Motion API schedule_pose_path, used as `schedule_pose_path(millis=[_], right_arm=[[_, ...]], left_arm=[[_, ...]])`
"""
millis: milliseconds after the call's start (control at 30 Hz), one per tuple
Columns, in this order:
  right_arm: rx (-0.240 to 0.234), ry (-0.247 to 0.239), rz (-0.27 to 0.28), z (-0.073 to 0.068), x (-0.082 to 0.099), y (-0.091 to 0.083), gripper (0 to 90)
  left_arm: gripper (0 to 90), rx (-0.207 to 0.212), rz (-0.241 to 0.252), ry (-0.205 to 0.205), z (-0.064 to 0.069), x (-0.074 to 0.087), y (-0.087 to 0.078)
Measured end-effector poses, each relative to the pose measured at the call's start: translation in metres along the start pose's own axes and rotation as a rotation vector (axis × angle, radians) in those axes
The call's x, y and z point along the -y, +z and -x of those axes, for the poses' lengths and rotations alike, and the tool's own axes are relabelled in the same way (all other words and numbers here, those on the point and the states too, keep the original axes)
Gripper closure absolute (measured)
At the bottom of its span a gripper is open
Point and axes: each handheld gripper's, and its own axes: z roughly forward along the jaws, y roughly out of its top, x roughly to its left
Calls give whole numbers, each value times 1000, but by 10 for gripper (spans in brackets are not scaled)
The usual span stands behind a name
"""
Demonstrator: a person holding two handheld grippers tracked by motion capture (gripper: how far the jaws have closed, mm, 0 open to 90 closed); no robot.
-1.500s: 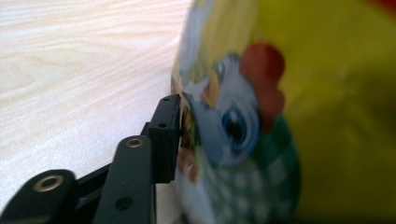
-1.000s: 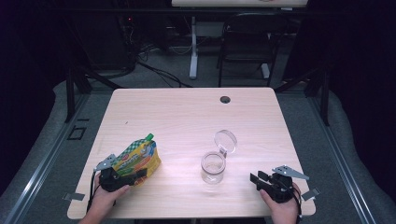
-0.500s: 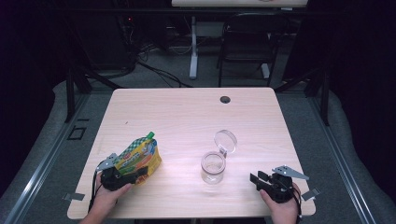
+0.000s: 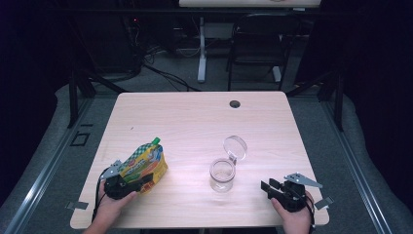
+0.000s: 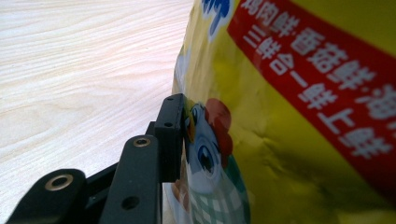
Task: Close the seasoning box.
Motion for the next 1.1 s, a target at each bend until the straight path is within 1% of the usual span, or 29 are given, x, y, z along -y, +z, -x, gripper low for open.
schedule_pose_path(millis=[100,133,167,233,267,333,367,433,467,500,533,567,600,633,667,800,900,1033,1100], right_arm=[[0,-5,-4,0,0,0,584],[-1,-3,-1,0,0,0,584],[0,-2,0,0,0,0,584],[3,-4,-4,0,0,0,584],[3,-5,-4,0,0,0,584],[3,-2,-1,0,0,-1,584],[4,-3,-1,0,-1,-1,584],[3,-3,2,0,-1,-1,584],[1,-2,4,0,-1,-1,584],[1,-3,4,0,-1,-1,584],[0,-4,5,0,-1,-1,584],[0,-4,5,0,-1,-1,584],[-1,-4,4,0,-1,-1,584],[1,-7,1,0,-2,-1,584],[-2,-9,0,0,-2,-1,584],[-10,-12,6,0,-2,-1,584],[-14,-10,9,0,-3,-1,584],[-16,-11,6,1,-4,-1,584],[-22,-12,6,1,-4,0,584]], left_arm=[[628,-3,7,-14,-2,0,-2],[628,-4,21,-20,-2,0,-3],[629,-2,15,-20,-2,-1,-4],[629,-4,17,-17,-2,-2,-6],[629,-8,26,-15,-1,-2,-6],[630,-3,25,-10,1,-3,-8],[630,-2,28,1,2,-3,-8],[629,-3,17,13,5,-5,-9],[630,-3,17,13,5,-5,-9],[629,-7,23,27,6,-5,-9],[630,-5,15,36,7,-6,-10],[630,-6,22,48,9,-7,-11],[630,-4,27,50,11,-8,-11],[630,-7,26,61,11,-9,-11],[630,-11,19,68,12,-11,-12],[630,-30,27,92,16,-16,-12],[630,-69,9,125,18,-20,-12],[630,-76,17,144,21,-28,-8],[630,-82,8,156,24,-33,-6]])
